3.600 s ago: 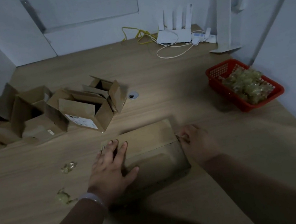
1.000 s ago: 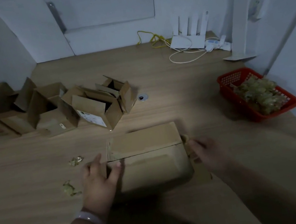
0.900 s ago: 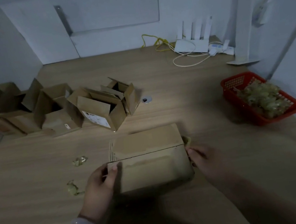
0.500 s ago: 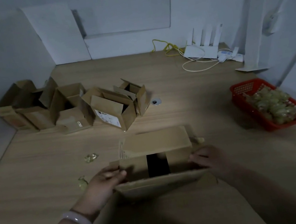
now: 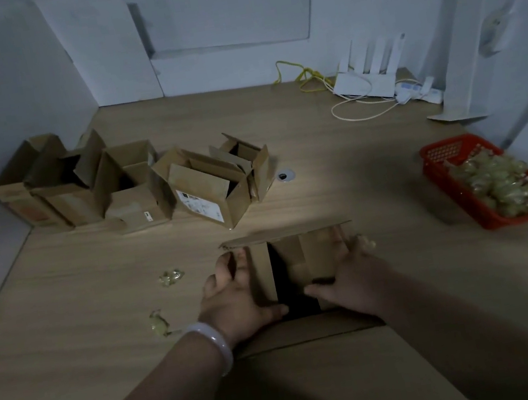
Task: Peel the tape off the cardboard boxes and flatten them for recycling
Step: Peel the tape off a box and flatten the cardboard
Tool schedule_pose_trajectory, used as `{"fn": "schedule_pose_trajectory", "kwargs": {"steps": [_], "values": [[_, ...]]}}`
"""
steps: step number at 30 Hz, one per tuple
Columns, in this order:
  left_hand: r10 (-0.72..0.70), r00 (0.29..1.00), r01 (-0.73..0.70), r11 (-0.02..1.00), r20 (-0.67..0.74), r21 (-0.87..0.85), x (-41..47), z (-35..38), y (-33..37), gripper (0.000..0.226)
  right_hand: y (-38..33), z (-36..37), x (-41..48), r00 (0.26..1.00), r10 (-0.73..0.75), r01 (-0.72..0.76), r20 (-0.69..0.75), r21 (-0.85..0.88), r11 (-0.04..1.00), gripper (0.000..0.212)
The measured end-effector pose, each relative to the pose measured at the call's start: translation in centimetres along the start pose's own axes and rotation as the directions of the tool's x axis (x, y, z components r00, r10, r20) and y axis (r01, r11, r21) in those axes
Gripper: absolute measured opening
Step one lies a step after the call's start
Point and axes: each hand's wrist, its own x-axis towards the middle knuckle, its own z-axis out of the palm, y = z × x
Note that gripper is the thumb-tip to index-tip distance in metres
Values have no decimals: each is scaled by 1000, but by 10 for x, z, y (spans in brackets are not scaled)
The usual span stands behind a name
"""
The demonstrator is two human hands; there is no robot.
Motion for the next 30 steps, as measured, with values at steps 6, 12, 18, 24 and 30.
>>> {"fn": "schedule_pose_trajectory", "kwargs": {"steps": [6,12,18,24,30], "values": [[-62,998,63,997,-29,37,5,6,15,116,-14,11,1,999,53,-53,10,-78,996,121],[0,999,-23,745,-34,-666,-12,-26,3,97,8,-15,-4,998,0,-30,58,518,855,98],[132,979,-204,530,-157,-823,-31,-58,-12,70,39,-40,1,988,112,75,-109,961,267,43],[483,840,-532,822,-247,-201,-49,-49,-38,78,74,-35,-10,999,-41,-11,3,980,-197,41],[589,808,-583,806,-37,101,-56,4,-62,79,104,-36,-12,966,57,-244,253,962,-124,60]]}}
